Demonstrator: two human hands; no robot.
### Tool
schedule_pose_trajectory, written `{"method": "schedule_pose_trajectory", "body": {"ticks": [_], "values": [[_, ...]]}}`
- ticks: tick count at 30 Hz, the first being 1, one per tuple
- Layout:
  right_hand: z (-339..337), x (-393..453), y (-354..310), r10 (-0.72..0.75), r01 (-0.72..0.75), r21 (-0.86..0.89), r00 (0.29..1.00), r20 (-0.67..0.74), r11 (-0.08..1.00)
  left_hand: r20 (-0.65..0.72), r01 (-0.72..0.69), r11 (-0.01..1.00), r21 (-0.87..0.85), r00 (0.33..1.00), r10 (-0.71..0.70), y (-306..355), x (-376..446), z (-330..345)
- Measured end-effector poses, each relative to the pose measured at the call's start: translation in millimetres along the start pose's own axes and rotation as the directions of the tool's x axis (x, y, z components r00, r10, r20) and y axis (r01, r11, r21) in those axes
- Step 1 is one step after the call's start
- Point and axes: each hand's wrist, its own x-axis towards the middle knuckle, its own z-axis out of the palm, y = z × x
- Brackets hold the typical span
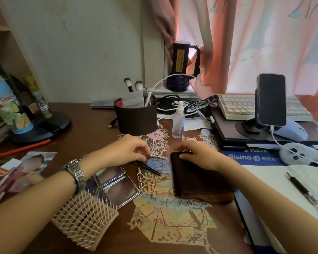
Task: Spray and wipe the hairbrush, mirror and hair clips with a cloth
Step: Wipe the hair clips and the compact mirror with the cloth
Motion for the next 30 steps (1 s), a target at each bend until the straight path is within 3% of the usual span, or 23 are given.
{"method": "schedule_pose_trajectory", "body": {"ticks": [6, 12, 15, 21, 25, 27, 30], "values": [[3, 8, 3, 0.020, -0.018, -0.109, 1.000, 0.015, 0.994, -0.076, 0.013, 0.995, 0.100, 0.997, -0.006, -5, 14, 7], [-1, 2, 4, -0.044, 0.047, 0.249, 0.999, -0.020, 0.967, -0.050, 0.010, 0.999, 0.041, 0.999, -0.008, -4, 20, 10], [-4, 0, 1, -0.090, 0.087, 0.308, 0.996, -0.005, 0.947, -0.037, -0.004, 1.000, 0.010, 0.999, 0.004, 3, 27, 14], [9, 1, 4, -0.087, 0.096, 0.078, 0.990, -0.112, 0.992, -0.035, -0.039, 0.998, -0.053, 0.999, 0.037, 12, 35, 21], [6, -20, 2, -0.210, 0.196, -0.097, 0.961, -0.179, 0.976, -0.030, -0.017, 0.992, -0.122, 0.999, 0.014, 7, 34, 20], [7, -32, 1, -0.232, 0.208, -0.162, 0.962, -0.143, 0.965, -0.028, -0.020, 0.993, -0.118, 0.999, 0.017, 5, 34, 19], [15, -41, 2, -0.151, 0.140, -0.231, 0.988, -0.030, 0.963, -0.026, -0.038, 0.995, -0.091, 0.999, 0.035, 5, 34, 20]]}}
